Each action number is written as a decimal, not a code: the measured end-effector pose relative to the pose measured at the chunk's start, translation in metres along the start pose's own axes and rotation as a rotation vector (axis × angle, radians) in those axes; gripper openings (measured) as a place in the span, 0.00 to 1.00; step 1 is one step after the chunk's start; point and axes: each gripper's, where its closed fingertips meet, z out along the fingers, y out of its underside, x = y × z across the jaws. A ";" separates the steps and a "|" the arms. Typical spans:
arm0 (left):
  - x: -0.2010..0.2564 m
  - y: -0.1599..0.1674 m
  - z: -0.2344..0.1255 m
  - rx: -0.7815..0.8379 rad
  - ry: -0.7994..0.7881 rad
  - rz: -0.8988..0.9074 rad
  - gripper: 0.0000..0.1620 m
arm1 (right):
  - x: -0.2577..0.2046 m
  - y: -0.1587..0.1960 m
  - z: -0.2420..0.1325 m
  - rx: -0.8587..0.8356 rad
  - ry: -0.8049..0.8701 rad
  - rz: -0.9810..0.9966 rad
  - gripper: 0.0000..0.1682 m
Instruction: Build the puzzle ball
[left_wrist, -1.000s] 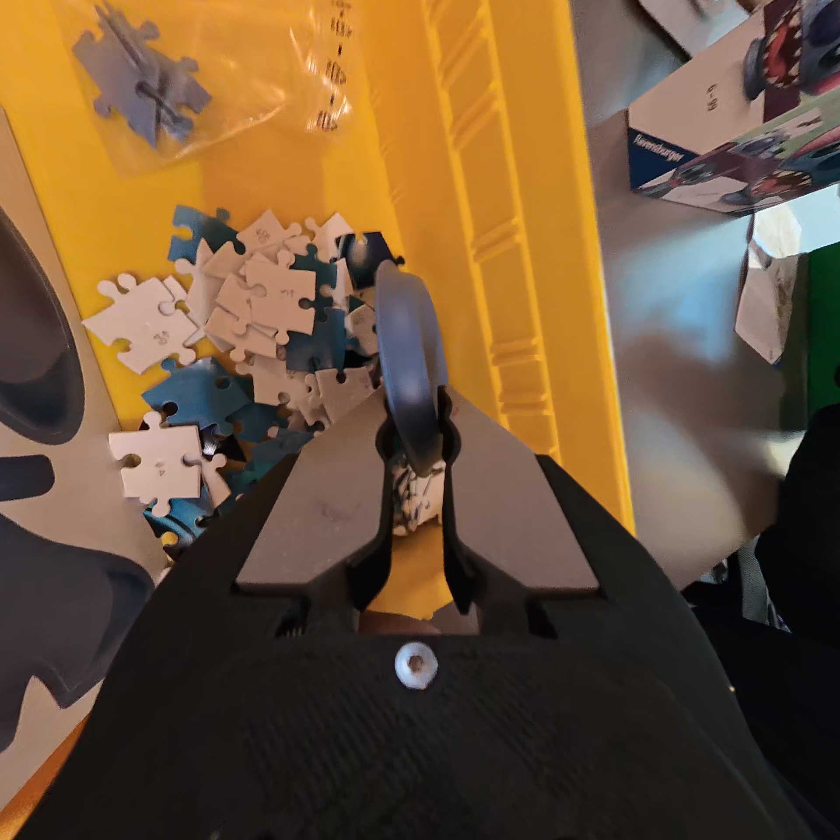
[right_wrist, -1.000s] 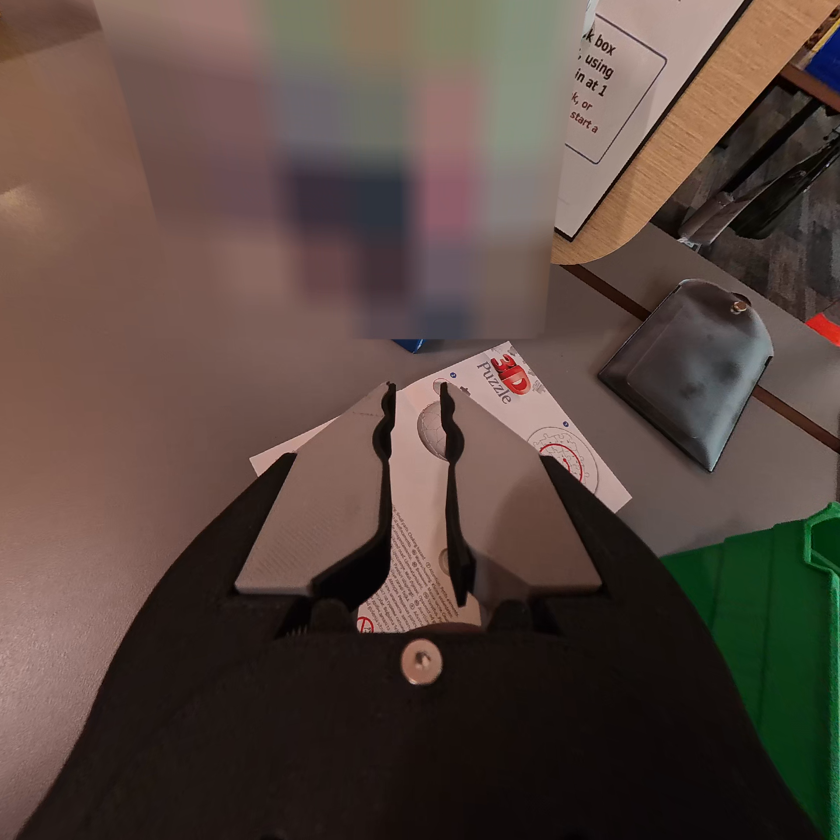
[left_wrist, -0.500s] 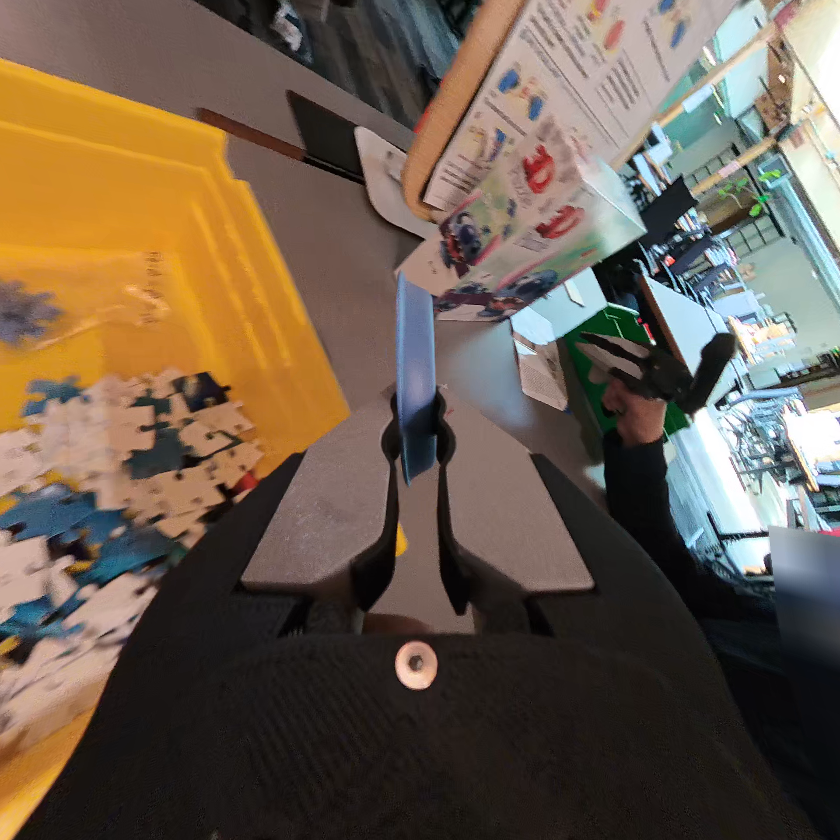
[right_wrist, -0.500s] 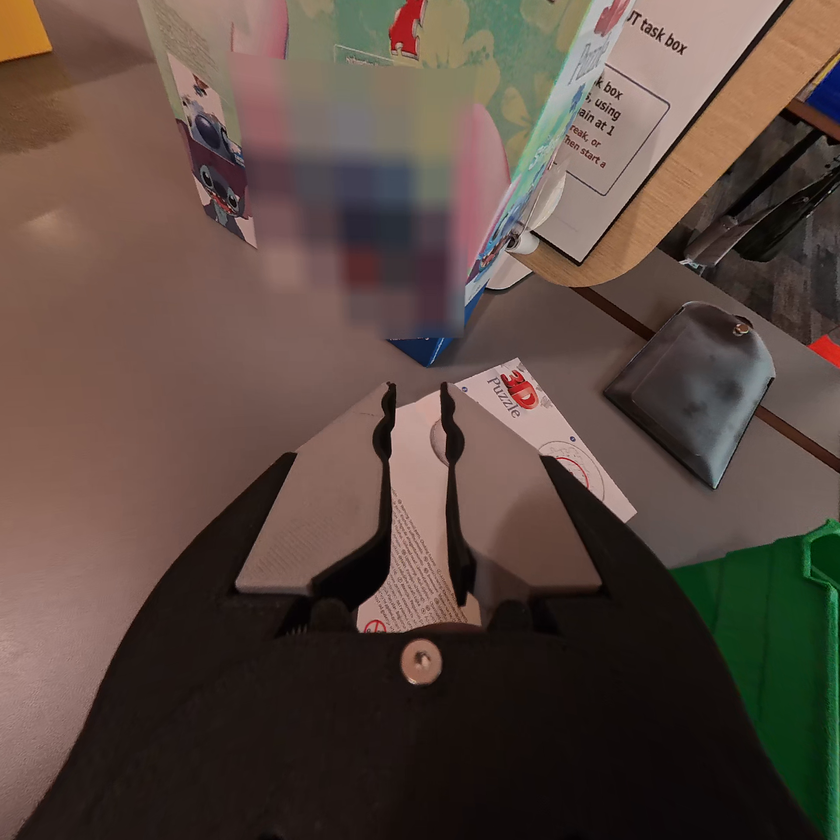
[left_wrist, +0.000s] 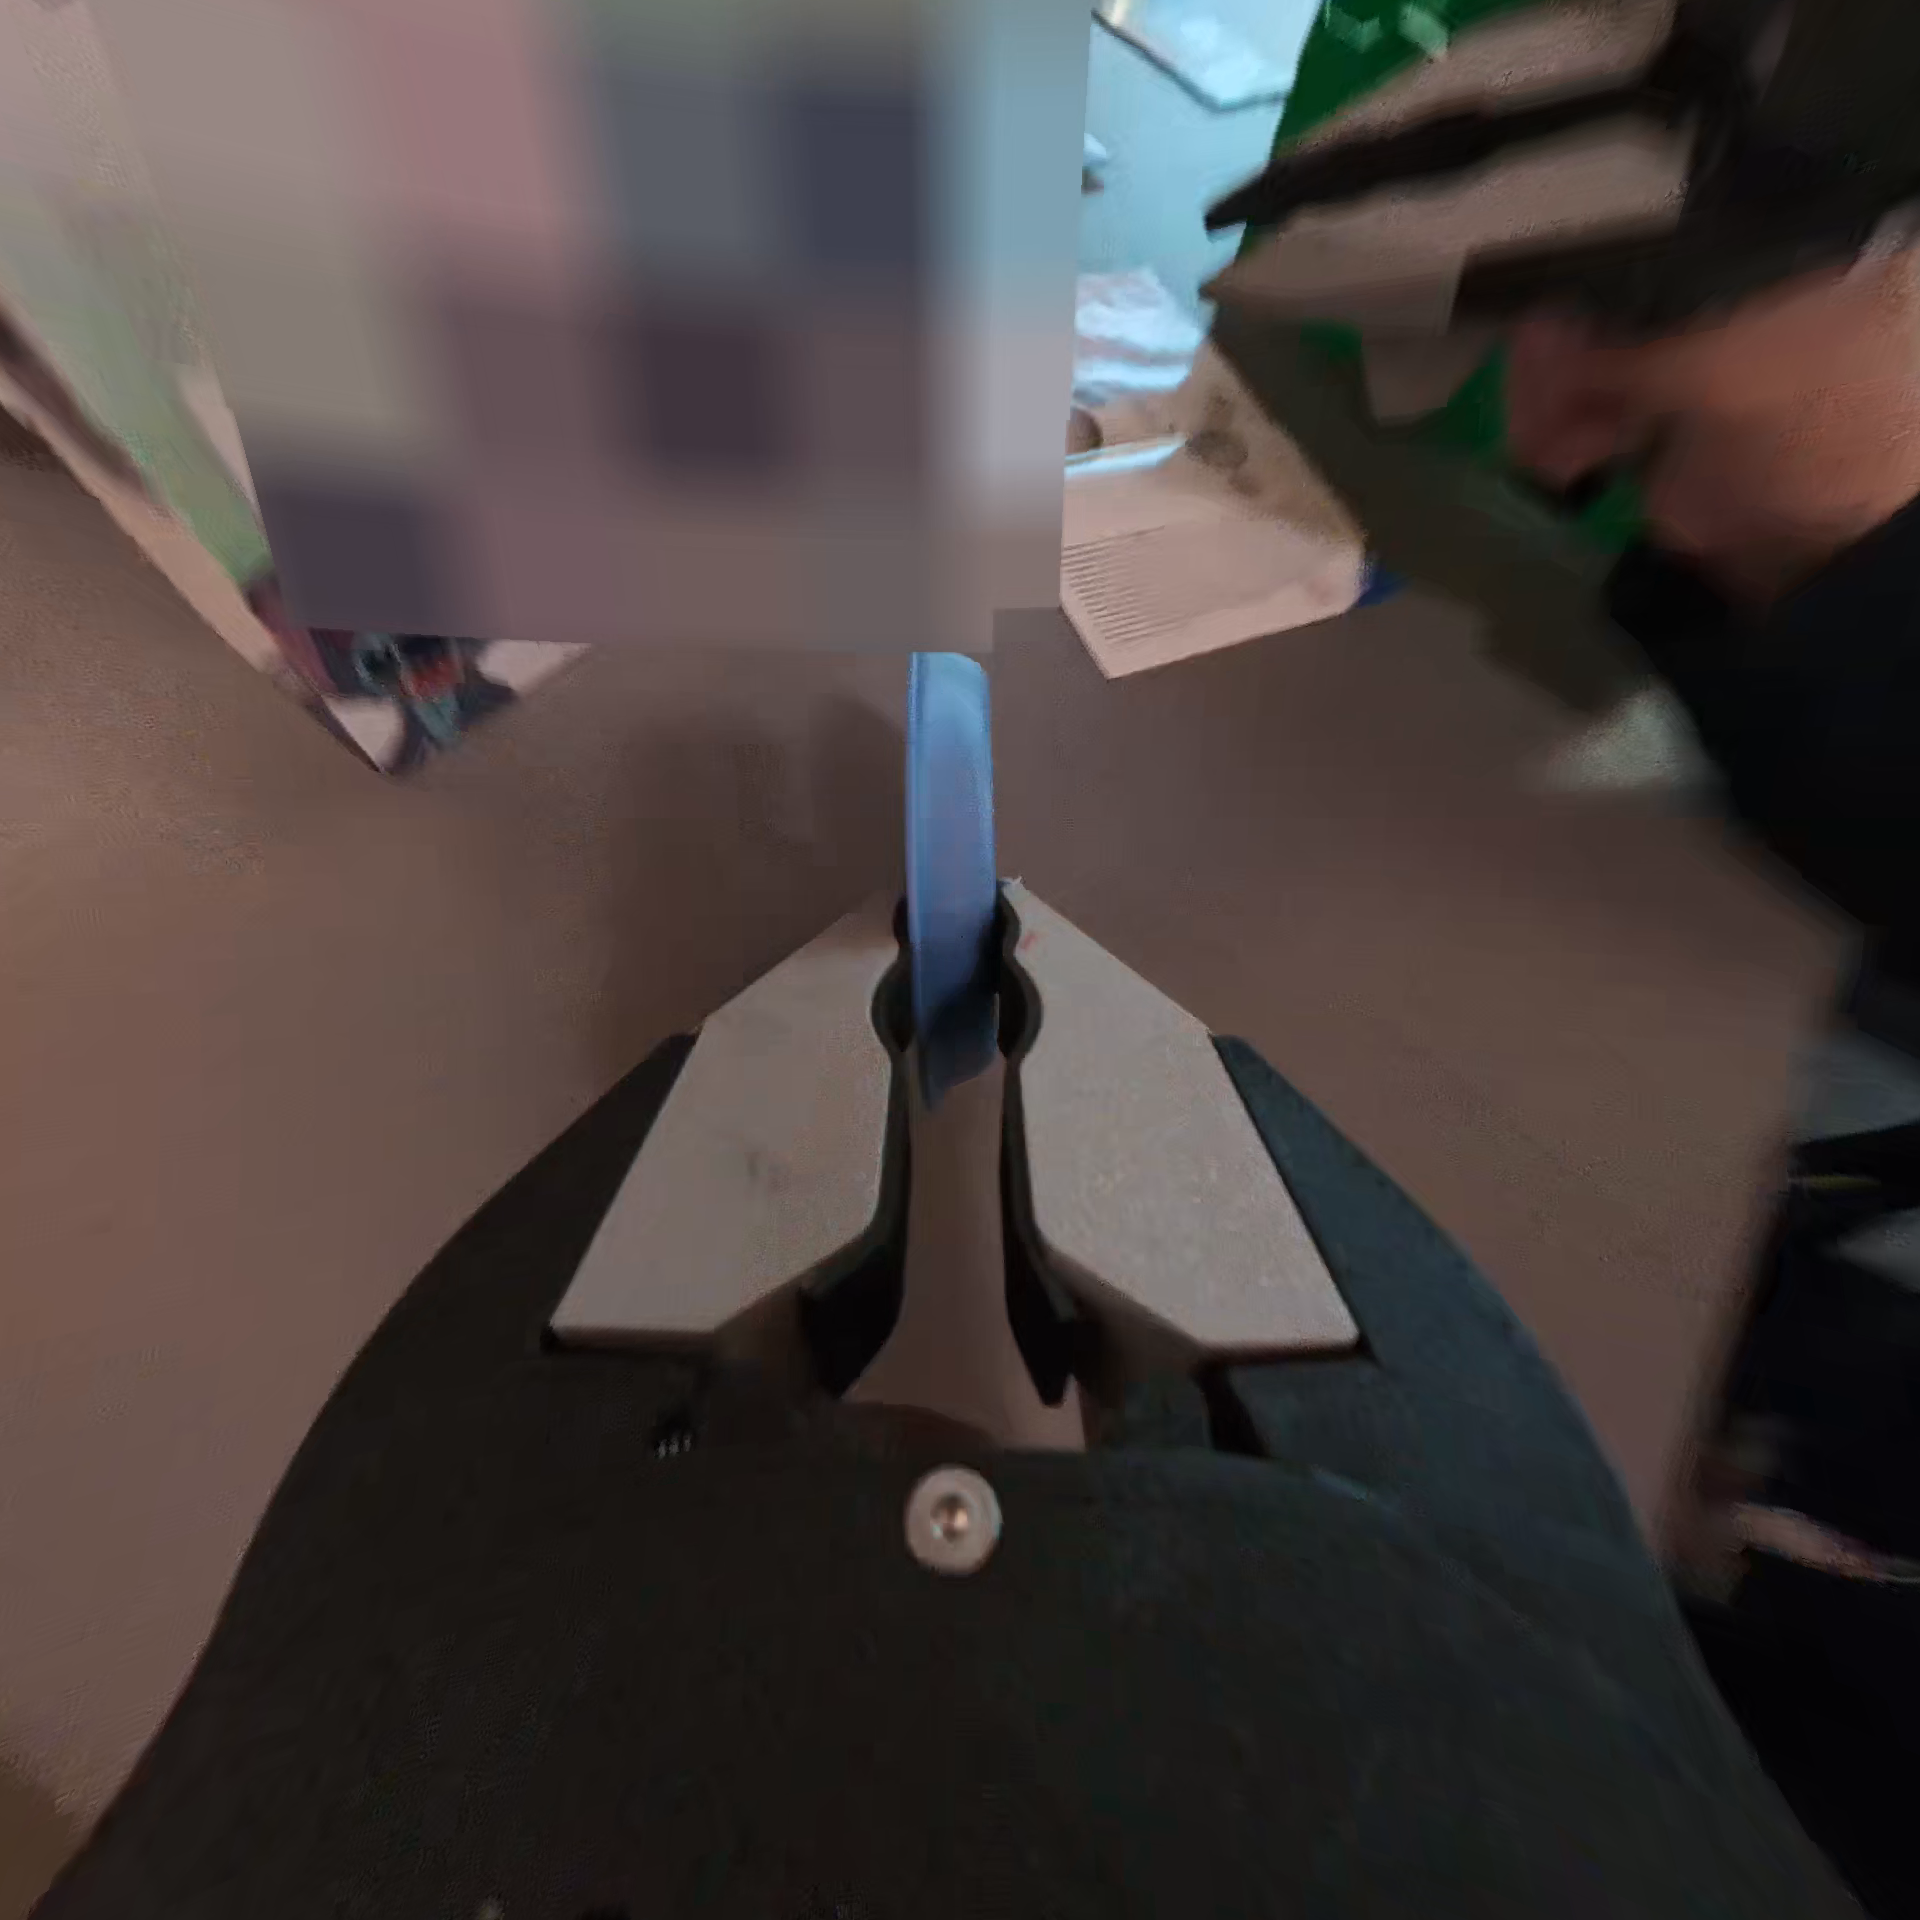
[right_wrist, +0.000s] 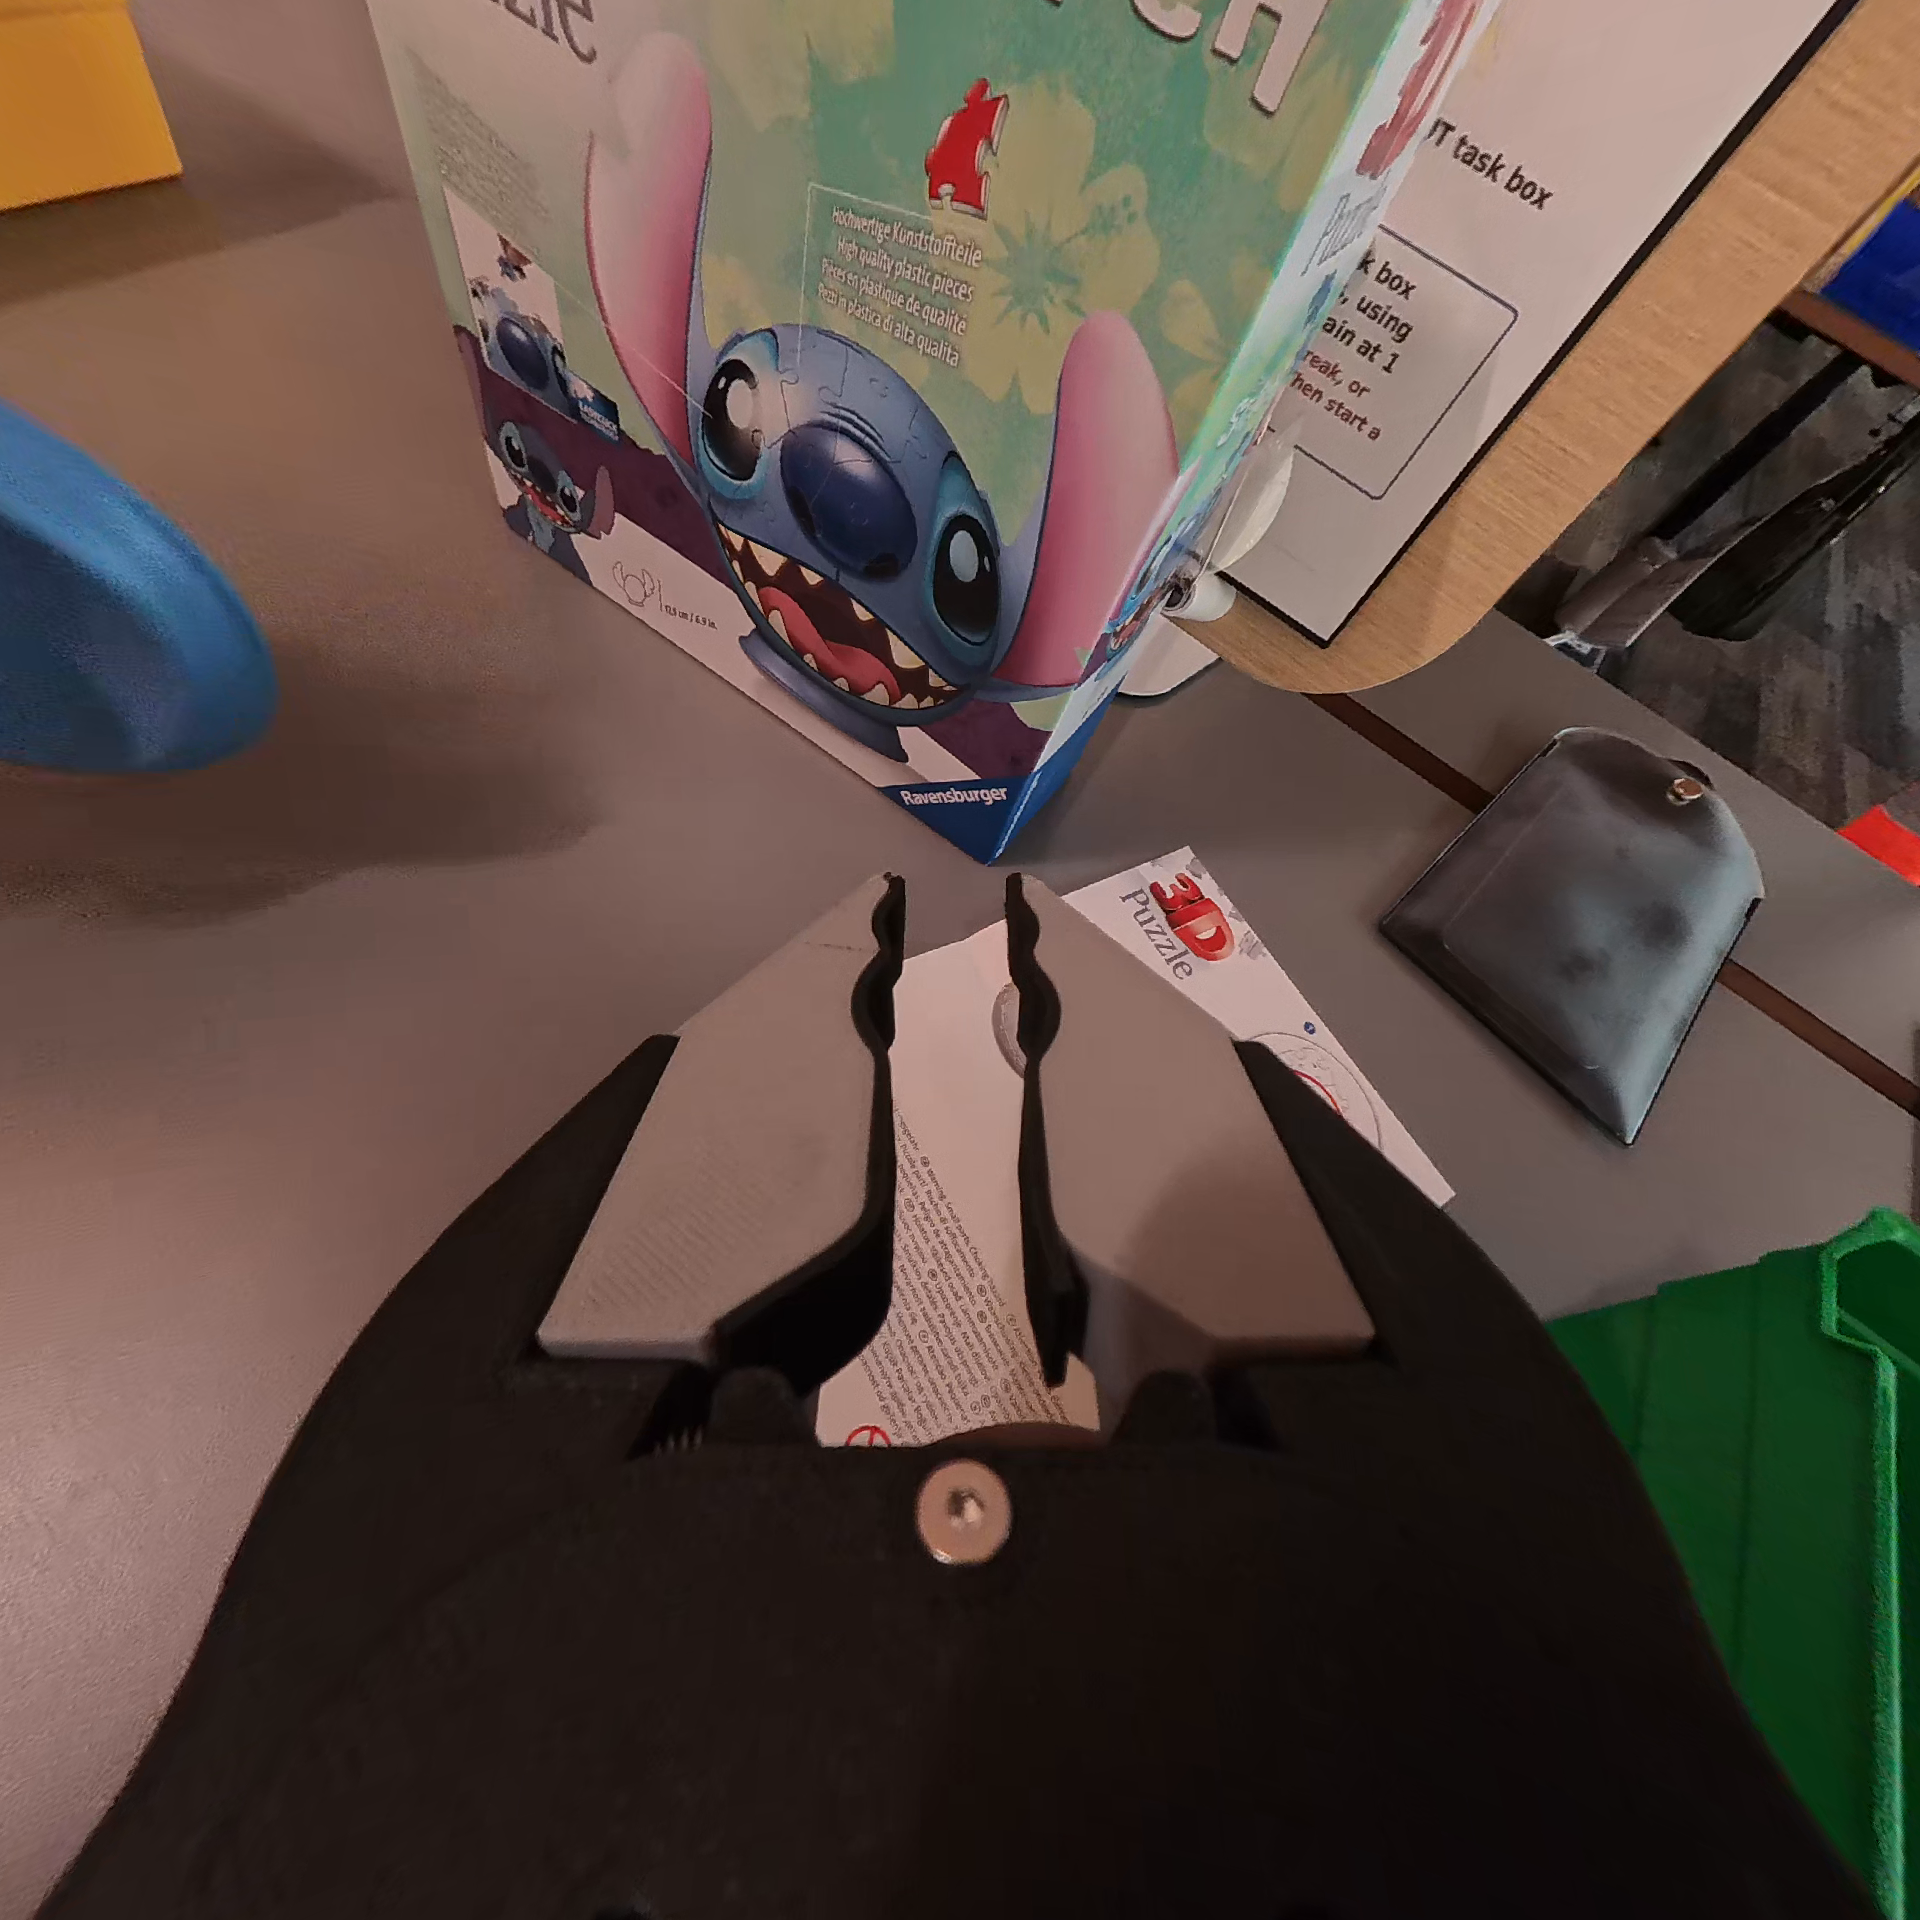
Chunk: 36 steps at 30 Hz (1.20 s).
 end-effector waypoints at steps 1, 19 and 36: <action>0.005 0.000 0.005 0.013 -0.072 0.183 0.05 | 0.002 -0.001 -0.001 0.005 0.001 0.006 0.09; 0.079 0.019 0.020 0.173 -0.190 0.981 0.05 | 0.000 -0.002 -0.002 0.001 0.004 -0.009 0.10; 0.030 0.050 0.049 -0.068 0.221 -0.528 0.19 | -0.004 -0.002 -0.003 -0.006 -0.005 -0.020 0.10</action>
